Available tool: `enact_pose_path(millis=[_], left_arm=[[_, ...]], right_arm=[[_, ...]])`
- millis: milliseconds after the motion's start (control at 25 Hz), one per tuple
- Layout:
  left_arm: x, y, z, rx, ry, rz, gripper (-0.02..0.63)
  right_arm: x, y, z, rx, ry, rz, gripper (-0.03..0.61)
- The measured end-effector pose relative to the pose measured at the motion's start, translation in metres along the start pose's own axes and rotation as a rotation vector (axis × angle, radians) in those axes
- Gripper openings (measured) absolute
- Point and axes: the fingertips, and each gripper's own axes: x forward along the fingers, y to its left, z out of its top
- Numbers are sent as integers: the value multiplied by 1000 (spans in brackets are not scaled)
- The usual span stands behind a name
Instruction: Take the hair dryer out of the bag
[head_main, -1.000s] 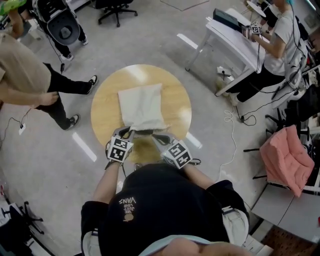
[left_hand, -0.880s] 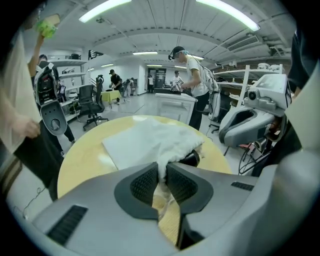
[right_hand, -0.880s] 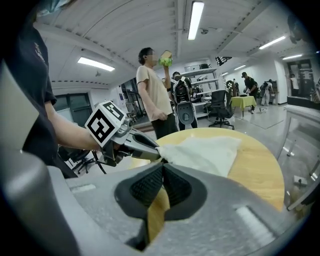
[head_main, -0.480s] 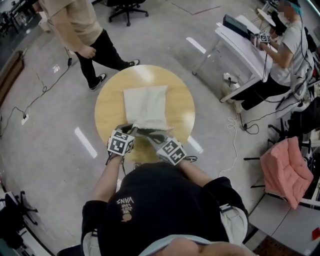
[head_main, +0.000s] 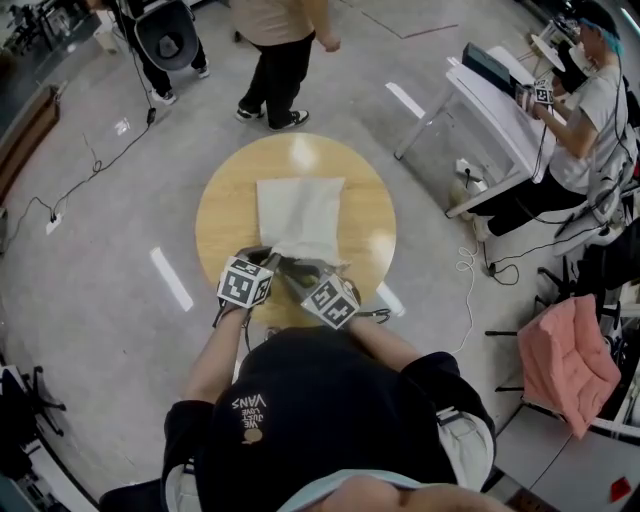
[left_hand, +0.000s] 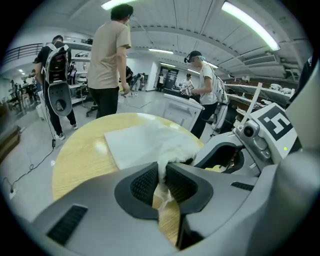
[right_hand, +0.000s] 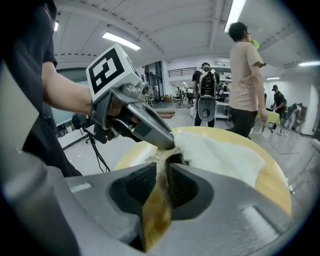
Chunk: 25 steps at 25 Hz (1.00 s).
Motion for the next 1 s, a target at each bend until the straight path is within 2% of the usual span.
enact_pose_path(millis=[320,720,1000], left_arm=[[1,11,7,-10,4,-10,58],[7,16,16,-8,12,-21,58],[13,19,22,-7,15,-25,58]], right_arm=[[13,-22,3,-75,73,-31,106],[26,-41,-6,-171,200,-34,265],[32,-51,-23,-175,339,8,301]])
